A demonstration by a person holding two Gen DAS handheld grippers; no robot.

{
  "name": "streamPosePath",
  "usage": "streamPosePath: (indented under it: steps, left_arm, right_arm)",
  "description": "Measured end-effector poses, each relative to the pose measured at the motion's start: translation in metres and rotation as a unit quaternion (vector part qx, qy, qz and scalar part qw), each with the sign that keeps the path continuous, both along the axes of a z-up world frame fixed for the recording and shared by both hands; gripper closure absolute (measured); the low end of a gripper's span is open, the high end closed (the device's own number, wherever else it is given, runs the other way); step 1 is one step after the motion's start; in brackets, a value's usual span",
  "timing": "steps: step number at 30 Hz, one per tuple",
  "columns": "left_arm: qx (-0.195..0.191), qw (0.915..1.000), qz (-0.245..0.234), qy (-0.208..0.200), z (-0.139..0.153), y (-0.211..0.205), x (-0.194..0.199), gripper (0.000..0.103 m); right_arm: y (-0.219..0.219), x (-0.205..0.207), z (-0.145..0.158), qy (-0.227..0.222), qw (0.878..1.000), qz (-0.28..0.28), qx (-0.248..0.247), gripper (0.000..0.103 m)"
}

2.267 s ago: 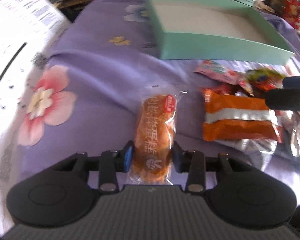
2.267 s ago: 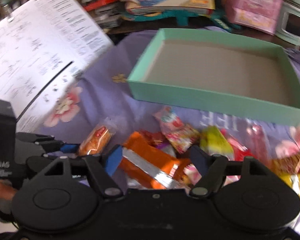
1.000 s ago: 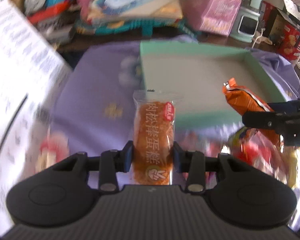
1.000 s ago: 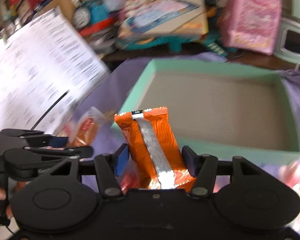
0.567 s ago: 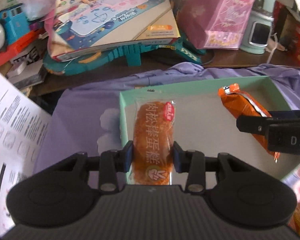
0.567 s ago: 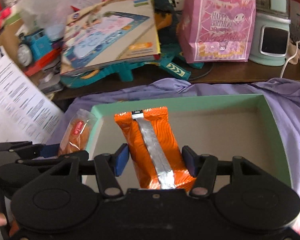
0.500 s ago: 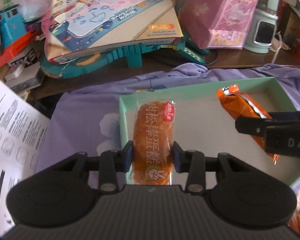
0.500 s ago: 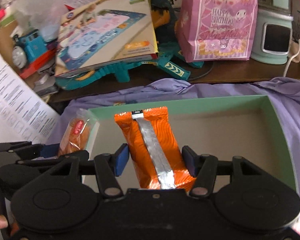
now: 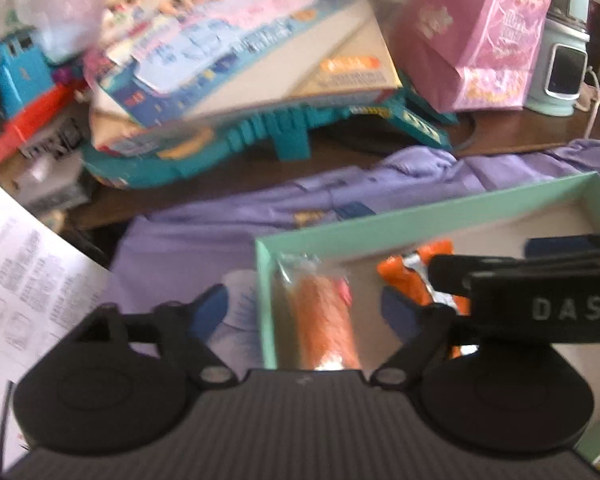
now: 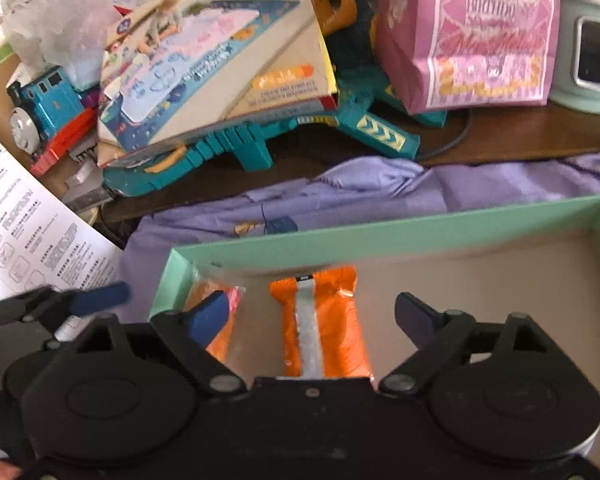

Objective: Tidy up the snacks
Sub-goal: 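Carry both snacks into the mint-green box and open both tools, then grasp the yellow stick snack with the right tool while the left tool grasps the pink candy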

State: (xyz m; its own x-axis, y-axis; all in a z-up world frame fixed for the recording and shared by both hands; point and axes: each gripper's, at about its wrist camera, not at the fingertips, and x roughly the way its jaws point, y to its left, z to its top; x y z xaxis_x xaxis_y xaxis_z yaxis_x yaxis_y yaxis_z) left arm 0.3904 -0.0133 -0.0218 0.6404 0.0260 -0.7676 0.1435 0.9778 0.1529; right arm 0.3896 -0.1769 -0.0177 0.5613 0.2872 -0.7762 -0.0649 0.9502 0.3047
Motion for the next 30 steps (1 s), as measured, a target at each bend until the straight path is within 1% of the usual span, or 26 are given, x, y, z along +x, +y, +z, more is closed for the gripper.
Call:
streamPosePath:
  steps: [1,4,8,13,19,24,30]
  left_arm:
    - [0.003,1.0000,-0.002,0.000,0.002,-0.001,-0.002,0.017]
    - [-0.003,1.0000,-0.003,0.007,0.007,-0.002,-0.007,0.017]
    - [-0.006,1.0000,-0.003,0.000,0.020,-0.005,-0.027,0.003]
    - [-0.003,0.9999,-0.010,-0.004,0.034,-0.011,-0.060,0.003]
    - [-0.027,0.9996,-0.010,0.003,0.045,-0.013,-0.114,0.000]
    - [-0.034,0.9992,-0.019,0.013,0.043,-0.017,-0.160,0.000]
    - [-0.045,0.9980,-0.019,0.040,0.027,-0.021,-0.201,0.000]
  right_arm:
    - [-0.002,-0.002,0.002,-0.001,1.000,-0.001,0.000,0.012]
    - [-0.008,-0.012,0.010,-0.004,1.000,-0.004,-0.005,0.012]
    - [-0.021,-0.035,0.026,-0.017,1.000,-0.007,-0.018,0.012]
    - [-0.031,-0.070,0.046,-0.029,0.999,-0.008,-0.032,0.011]
    - [-0.044,-0.126,0.065,-0.041,0.998,-0.010,-0.040,0.011]
    - [-0.051,-0.172,0.069,-0.042,0.998,-0.007,-0.050,0.010]
    - [-0.063,-0.215,0.061,-0.033,0.998,-0.017,-0.043,0.010]
